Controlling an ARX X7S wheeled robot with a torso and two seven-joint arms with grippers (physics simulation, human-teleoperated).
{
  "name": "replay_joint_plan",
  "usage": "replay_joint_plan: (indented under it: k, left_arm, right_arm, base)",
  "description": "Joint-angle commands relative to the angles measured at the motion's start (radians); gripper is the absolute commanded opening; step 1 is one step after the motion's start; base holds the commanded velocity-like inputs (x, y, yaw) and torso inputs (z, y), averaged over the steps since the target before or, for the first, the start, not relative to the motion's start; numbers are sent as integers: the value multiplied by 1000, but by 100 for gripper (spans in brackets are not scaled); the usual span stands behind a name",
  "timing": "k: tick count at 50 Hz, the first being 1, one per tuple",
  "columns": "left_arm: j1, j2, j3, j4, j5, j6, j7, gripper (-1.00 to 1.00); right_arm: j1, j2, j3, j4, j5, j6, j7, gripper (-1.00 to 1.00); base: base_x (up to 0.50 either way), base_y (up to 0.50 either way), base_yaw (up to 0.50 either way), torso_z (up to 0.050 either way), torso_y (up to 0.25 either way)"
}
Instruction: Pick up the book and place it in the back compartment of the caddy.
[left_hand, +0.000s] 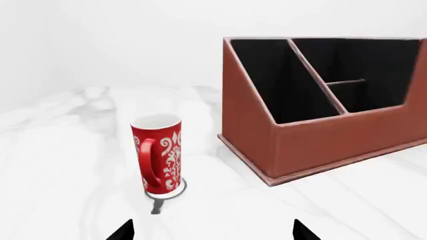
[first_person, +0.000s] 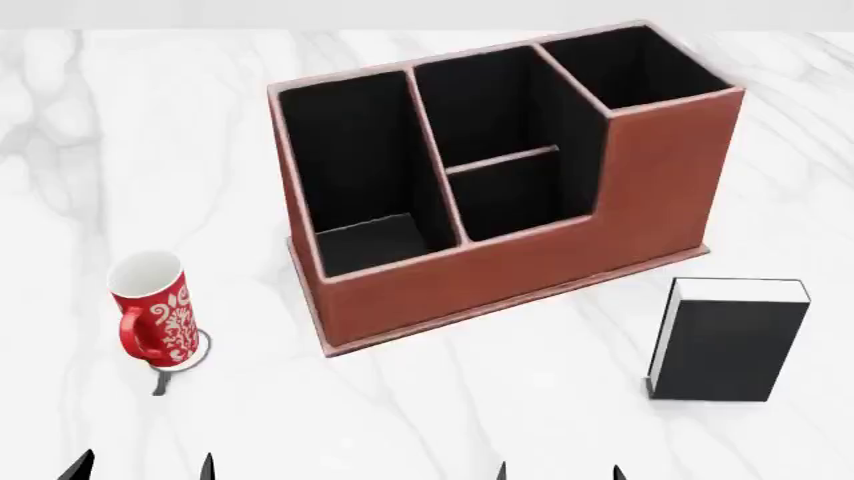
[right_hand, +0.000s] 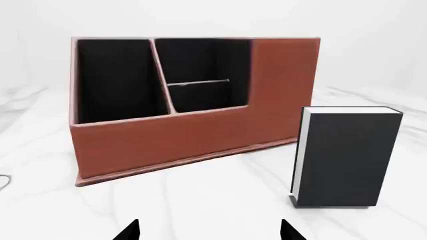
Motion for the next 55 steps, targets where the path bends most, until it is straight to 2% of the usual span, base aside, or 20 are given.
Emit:
replay_joint_plan:
  k: [1,20,28,44,50,55]
  left_arm:
    - [3,-16,17,8,-22,-3,-13,100]
    - [4,-61,66,16,-73,0,-63,100]
    - [23,-71,79,17,-60,82,-92,100]
    - [102,-74,85,42,3,373,-198,100]
    - [136,-76,87,71,23,442,-233,100]
    - [157,-80,90,86,41,489,-258,100]
  right_arm:
    - [2,16,-20,6,15,0,19,100]
    - [4,61,-72,3,68,0,66,100]
    - [-13,71,-83,-14,73,-38,85,100]
    - [-119,69,-51,-107,90,-339,162,100]
    - [-158,68,-45,-118,110,-494,174,100]
    - [-177,71,-46,-125,105,-551,189,100]
  base:
    - [0,0,0,0,0]
    - [0,0,0,0,0]
    - [0,0,0,0,0]
    - [0,0,0,0,0]
    - [0,0,0,0,0]
    - [0,0,0,0,0]
